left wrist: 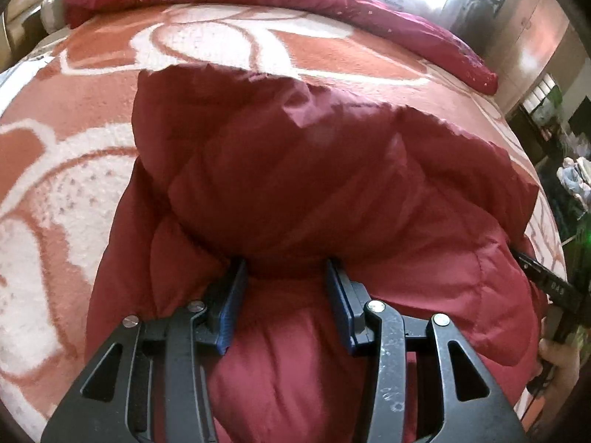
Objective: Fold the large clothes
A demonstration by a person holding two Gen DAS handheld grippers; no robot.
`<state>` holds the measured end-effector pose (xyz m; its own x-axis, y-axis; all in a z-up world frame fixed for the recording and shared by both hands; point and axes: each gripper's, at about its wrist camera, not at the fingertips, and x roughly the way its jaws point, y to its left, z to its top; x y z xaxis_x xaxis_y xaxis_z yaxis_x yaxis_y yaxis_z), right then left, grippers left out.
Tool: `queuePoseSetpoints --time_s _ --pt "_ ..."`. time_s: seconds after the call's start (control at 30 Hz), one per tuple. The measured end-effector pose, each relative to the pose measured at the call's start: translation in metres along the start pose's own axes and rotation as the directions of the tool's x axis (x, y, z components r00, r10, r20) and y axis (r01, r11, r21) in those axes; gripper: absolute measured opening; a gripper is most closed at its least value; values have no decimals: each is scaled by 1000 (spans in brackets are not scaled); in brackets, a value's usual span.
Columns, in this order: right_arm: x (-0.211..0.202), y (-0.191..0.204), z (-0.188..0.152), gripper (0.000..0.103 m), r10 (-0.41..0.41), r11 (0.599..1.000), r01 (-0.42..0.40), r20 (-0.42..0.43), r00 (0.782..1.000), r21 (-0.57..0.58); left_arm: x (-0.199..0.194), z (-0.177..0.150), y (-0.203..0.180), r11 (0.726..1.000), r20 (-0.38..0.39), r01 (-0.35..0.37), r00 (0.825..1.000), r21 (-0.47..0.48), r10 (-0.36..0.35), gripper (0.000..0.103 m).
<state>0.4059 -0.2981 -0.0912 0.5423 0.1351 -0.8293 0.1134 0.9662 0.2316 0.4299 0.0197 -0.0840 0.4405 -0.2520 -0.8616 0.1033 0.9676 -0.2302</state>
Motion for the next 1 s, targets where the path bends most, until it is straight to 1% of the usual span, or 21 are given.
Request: queuePoseSetpoints --time_s 0.17,0.33,0.5,0.6,0.7,0.8,0.87,1.0 --pt "5 2 0 74 10 1000 -10 3 1000 22 10 3 -1 1000 -3 11 1000 -1 -11 44" --pt "7 1 1 75 19 1000 -19 5 1000 23 0 2 3 1000 -11 11 1000 -9 -11 43" --pt "7 -1 2 75 32 999 -32 10 999 19 -30 -10 4 1000 27 19 999 -8 -18 43" --pt "7 -2 3 75 33 999 -33 10 999 17 -57 -24 5 999 62 26 998 -18 -25 44" --pt "6 -2 3 75 33 999 -33 11 999 17 -79 -40 12 998 84 48 995 -39 -44 44" --pt "6 0 4 76 28 1000 -28 11 1000 13 -93 -54 20 995 93 64 994 -71 -58 44" --pt "4 1 5 76 23 1000 -23 7 1000 12 -101 -62 26 995 101 59 994 -85 -50 44" --pt "-13 5 3 76 28 1000 -28 38 999 -4 -110 -69 33 995 114 30 993 -94 -20 45"
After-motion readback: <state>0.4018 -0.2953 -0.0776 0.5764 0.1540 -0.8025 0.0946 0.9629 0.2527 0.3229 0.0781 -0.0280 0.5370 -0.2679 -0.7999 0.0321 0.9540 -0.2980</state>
